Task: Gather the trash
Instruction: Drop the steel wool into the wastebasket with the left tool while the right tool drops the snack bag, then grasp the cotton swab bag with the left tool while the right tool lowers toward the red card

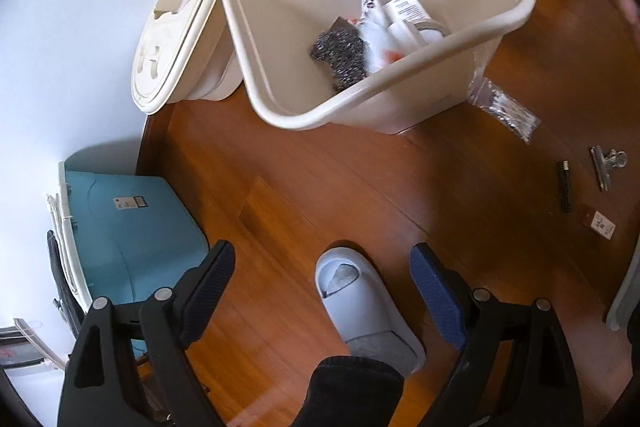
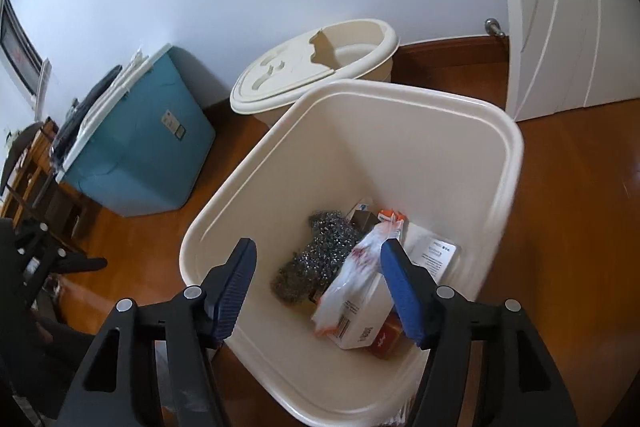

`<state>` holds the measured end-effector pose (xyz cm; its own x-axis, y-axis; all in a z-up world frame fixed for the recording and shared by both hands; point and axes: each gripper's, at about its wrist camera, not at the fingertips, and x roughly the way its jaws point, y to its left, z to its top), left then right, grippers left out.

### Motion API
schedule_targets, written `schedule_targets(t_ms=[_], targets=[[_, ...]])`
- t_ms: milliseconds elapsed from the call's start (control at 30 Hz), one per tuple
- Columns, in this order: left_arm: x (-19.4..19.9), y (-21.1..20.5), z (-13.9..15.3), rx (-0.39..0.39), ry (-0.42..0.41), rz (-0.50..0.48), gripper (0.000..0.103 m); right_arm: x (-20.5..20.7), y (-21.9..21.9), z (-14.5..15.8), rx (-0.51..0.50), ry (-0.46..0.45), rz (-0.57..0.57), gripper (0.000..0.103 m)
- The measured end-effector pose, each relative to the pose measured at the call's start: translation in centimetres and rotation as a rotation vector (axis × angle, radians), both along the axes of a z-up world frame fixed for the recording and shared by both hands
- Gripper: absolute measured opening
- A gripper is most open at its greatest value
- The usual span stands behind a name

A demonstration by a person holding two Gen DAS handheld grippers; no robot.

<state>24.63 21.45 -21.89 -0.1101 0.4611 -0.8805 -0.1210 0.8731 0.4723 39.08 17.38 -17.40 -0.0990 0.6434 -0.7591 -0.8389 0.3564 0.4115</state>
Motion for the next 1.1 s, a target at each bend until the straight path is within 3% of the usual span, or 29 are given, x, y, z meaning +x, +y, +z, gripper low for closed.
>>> schedule_targets(t_ms=[133,200,233,333,400,467,600,733,867,967,1100], targets=[[1.0,-2.9,1.3,-0.093,-0.072,-0.074,0.09,1.3,-6.3,1.7,0.151,0.025,-0.105,0.068],[1.4,-5.2,1.2,-0.157,-0.089,-0.117,0.09,2.4,-11.6,1.1,0.182,0.027,-0.205,0.075],[1.6,-6.6,0.4,-0.229,-0.084,-0.117,0.09,3.0,-14.4,0.1,0.159,0.026,-0.273,0.08],[2.3,-8.1,-3.1,-0.406,-0.06,0.034,0.09,5.1,-22.0,-5.2,0.005,0.088,-0.463,0.082],[3.3,-7.7,-6.8,-0.546,-0.092,0.26,0.09,5.6,-26.1,-9.1,-0.122,0.16,-0.576,0.082],[4.4,-7.2,-9.2,-0.568,-0.156,0.416,0.089,5.1,-28.7,-11.1,-0.152,0.198,-0.613,0.082],[7.4,-6.1,-14.0,-0.497,-0.35,0.626,0.089,2.9,-30.8,-13.3,-0.209,0.205,-0.58,0.082],[8.1,-5.1,-19.9,-0.392,-0.342,0.789,0.089,1.3,-31.7,-13.0,-0.218,0.148,-0.505,0.082],[8.5,-4.7,-22.7,-0.365,-0.346,0.871,0.09,-1.4,-33.5,-12.8,-0.252,0.066,-0.427,0.082],[9.1,-5.2,-24.2,-0.369,-0.335,0.897,0.09,-3.8,-34.2,-13.5,-0.261,0.067,-0.359,0.082],[10.3,-5.5,-25.4,-0.366,-0.325,0.89,0.09,-10.1,-32.4,-12.9,-0.25,-0.049,-0.086,0.082]])
